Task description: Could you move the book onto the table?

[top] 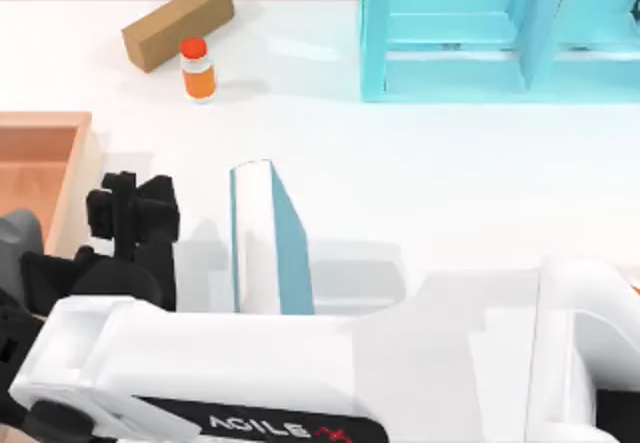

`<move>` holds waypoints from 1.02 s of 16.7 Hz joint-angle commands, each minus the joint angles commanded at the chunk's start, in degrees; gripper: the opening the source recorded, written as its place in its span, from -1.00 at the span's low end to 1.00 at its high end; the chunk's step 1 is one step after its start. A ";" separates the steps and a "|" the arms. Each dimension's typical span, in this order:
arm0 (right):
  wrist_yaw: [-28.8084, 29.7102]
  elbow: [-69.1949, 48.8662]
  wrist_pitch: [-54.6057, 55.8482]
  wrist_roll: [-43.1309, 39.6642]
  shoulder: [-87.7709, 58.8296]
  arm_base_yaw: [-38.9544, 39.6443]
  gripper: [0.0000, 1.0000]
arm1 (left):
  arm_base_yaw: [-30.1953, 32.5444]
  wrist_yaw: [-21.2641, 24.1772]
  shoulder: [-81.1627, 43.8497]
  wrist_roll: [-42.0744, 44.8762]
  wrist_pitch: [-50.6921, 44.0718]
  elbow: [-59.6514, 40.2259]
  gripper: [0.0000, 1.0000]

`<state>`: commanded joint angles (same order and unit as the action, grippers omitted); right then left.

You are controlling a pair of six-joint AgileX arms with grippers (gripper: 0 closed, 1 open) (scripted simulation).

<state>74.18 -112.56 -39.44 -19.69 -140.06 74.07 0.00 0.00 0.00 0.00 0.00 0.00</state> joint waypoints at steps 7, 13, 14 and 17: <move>0.00 0.00 0.00 0.00 0.00 0.00 1.00 | 0.00 0.00 0.00 0.00 0.00 0.00 1.00; -0.06 -1.47 -0.75 0.08 2.14 -0.04 1.00 | 0.00 0.00 0.00 0.00 0.00 0.00 1.00; -0.01 -1.92 -1.40 0.64 1.87 0.51 1.00 | 0.00 0.00 0.00 0.00 0.00 0.00 1.00; 0.27 -5.50 -6.94 5.48 -0.41 4.56 1.00 | 0.00 0.00 0.00 0.00 0.00 0.00 1.00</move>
<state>74.45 -118.06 -46.37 -14.21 -140.47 78.64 0.00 0.00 0.00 0.00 0.00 0.00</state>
